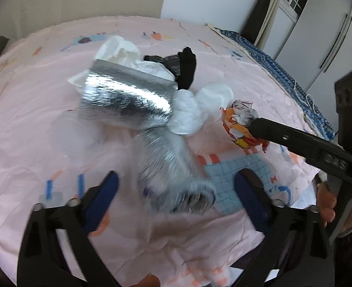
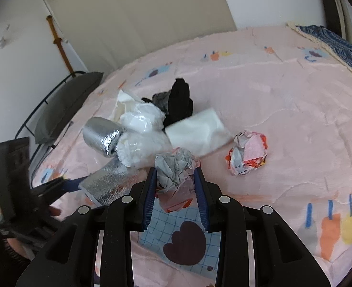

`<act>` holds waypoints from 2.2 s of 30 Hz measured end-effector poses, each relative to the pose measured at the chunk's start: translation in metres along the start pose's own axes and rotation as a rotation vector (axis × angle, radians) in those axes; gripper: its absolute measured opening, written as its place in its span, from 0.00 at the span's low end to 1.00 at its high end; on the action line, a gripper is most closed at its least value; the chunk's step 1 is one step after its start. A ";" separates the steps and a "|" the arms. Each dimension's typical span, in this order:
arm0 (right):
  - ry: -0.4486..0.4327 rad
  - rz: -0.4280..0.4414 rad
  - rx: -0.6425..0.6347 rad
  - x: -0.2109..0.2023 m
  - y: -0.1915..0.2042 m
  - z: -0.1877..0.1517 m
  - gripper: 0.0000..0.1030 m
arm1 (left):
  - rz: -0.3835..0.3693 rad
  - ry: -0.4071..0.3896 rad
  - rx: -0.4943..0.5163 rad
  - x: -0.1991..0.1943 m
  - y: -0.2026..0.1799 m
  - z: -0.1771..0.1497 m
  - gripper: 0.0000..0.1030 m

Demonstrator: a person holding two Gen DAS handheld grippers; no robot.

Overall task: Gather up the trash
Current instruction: 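Grasp the silver foil roll with the left tool while the right tool grasps a crumpled paper ball, then carry the foil roll and paper ball down over the black trash bag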

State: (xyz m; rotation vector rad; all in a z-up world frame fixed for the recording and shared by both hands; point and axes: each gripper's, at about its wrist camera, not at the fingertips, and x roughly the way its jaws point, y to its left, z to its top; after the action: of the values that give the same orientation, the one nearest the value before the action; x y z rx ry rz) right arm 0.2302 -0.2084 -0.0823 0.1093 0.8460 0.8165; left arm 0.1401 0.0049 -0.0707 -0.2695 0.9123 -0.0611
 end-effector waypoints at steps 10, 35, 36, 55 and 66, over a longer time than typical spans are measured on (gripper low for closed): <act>-0.095 0.068 -0.005 -0.031 0.003 -0.001 0.29 | 0.021 0.013 0.056 -0.007 -0.004 0.006 0.59; -0.173 0.079 -0.125 -0.095 0.095 0.039 0.29 | 0.059 -0.193 0.091 -0.140 0.026 0.020 0.59; -0.171 0.084 -0.140 -0.096 0.104 0.042 0.29 | 0.065 -0.201 0.088 -0.146 0.030 0.019 0.59; -0.066 0.238 -0.336 -0.037 0.268 0.034 0.29 | 0.198 -0.232 -0.009 -0.236 0.138 -0.048 0.59; 0.063 0.360 -0.446 0.009 0.345 -0.005 0.29 | 0.283 -0.191 -0.071 -0.266 0.188 -0.122 0.59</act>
State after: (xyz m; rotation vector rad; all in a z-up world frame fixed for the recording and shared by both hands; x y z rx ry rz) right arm 0.0237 0.0382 0.0442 -0.1638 0.6936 1.3358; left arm -0.1307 0.2054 0.0155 -0.2059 0.7558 0.2549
